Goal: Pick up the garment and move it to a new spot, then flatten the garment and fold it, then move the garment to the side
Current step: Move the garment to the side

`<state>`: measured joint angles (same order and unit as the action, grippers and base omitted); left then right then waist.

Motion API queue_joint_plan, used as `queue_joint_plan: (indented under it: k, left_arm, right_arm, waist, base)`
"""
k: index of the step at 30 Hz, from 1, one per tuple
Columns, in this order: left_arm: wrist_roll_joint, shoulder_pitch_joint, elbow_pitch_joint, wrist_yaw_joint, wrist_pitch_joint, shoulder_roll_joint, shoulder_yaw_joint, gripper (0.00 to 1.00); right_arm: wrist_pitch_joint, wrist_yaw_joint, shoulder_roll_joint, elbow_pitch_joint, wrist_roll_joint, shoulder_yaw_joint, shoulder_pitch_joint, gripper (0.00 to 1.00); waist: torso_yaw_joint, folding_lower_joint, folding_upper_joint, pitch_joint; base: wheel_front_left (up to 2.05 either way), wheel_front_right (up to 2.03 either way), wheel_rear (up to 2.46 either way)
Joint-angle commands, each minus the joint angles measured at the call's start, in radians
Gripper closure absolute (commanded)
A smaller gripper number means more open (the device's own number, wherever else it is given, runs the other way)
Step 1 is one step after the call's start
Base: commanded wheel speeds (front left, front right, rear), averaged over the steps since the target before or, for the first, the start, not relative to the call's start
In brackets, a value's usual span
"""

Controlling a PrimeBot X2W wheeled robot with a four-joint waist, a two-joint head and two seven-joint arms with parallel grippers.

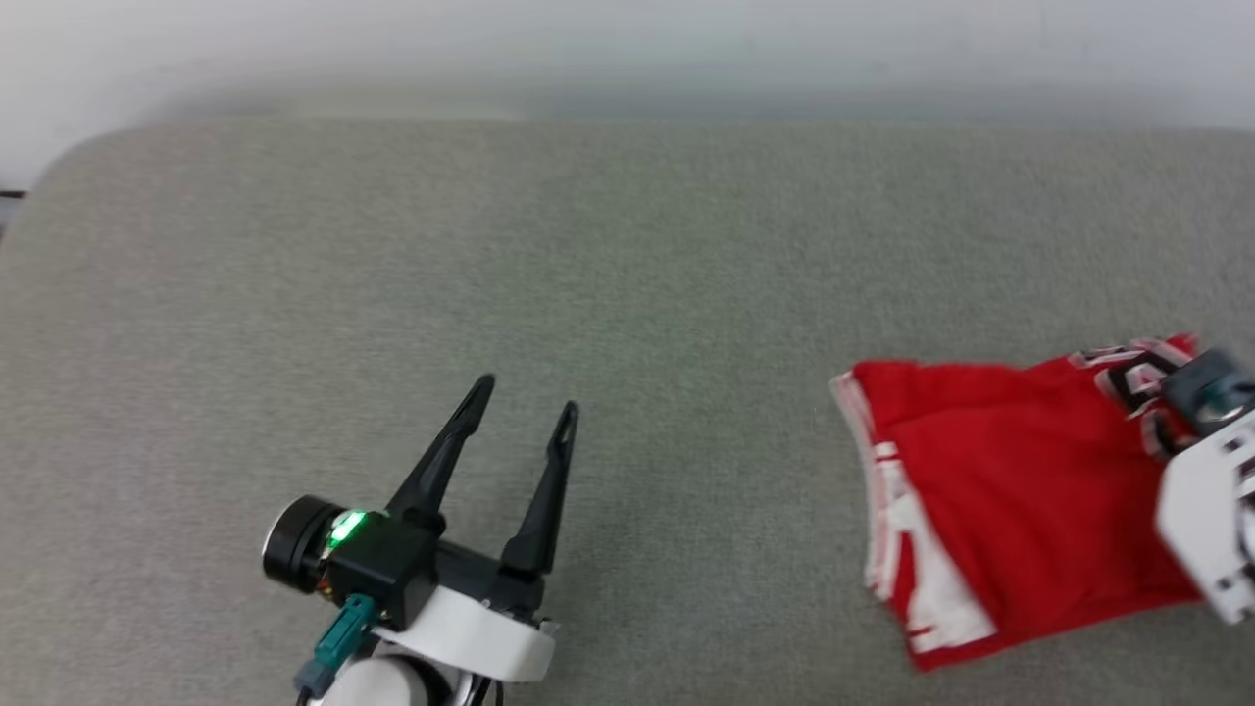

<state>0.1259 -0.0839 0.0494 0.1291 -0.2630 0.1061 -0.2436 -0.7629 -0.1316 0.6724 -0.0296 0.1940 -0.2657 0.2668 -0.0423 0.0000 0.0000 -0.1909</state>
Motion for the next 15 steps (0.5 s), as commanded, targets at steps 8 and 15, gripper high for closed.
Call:
queue_joint_plan:
  k: [8,15]
  left_arm:
    - [-0.024,-0.115,0.031,0.002,-0.002,0.032,-0.098,0.0]
    - [-0.052,-0.199,0.046,0.002,-0.002,0.06,-0.157,0.0]
  right_arm:
    - [0.162,0.002,0.25,-0.167,0.006,-0.059,0.151,1.0]
    - [0.341,0.002,0.301,-0.366,0.004,-0.034,0.269,1.0]
  waist:
    - [0.126,0.0,0.0,-0.168]
    - [0.183,0.0,0.0,-0.258]
  base:
    - [0.0,0.0,0.0]
    - [0.0,0.0,0.0]
